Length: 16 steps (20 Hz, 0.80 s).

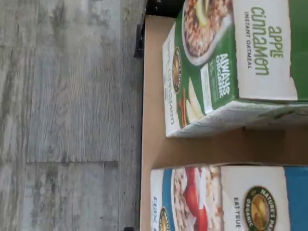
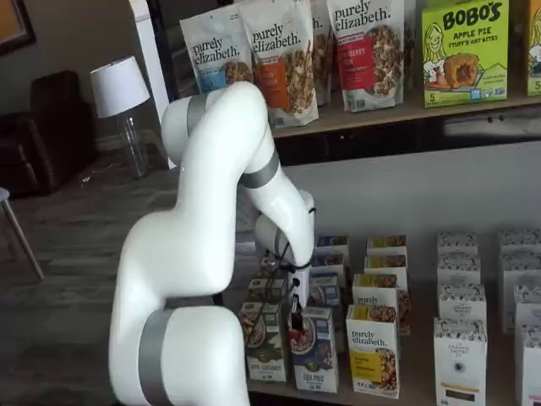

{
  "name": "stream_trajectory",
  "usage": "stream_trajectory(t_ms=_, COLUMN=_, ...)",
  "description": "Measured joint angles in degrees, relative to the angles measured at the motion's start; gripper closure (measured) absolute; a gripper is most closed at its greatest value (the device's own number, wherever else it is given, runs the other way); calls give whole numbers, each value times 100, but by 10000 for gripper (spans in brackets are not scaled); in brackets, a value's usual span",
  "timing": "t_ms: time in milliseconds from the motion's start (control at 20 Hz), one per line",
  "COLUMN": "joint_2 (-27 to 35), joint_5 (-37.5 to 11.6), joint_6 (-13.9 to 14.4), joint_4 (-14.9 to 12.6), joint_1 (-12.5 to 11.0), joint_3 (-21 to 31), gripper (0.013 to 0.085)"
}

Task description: Pick up the blue and white box that is on the bottom shelf, the second box from the left

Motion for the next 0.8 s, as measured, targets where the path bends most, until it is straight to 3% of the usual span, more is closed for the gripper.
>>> stream_trajectory(t_ms=450, joint_2=419, joint_5=141, joint_6=554, joint_4=-691, joint_1=-100, joint_3=-584, gripper=130)
stream_trajectory(t_ms=800, joint_2=787, joint_5=415, joint_6=1335, joint_4=-1580, joint_1=-135, joint_3=-1095, gripper=130)
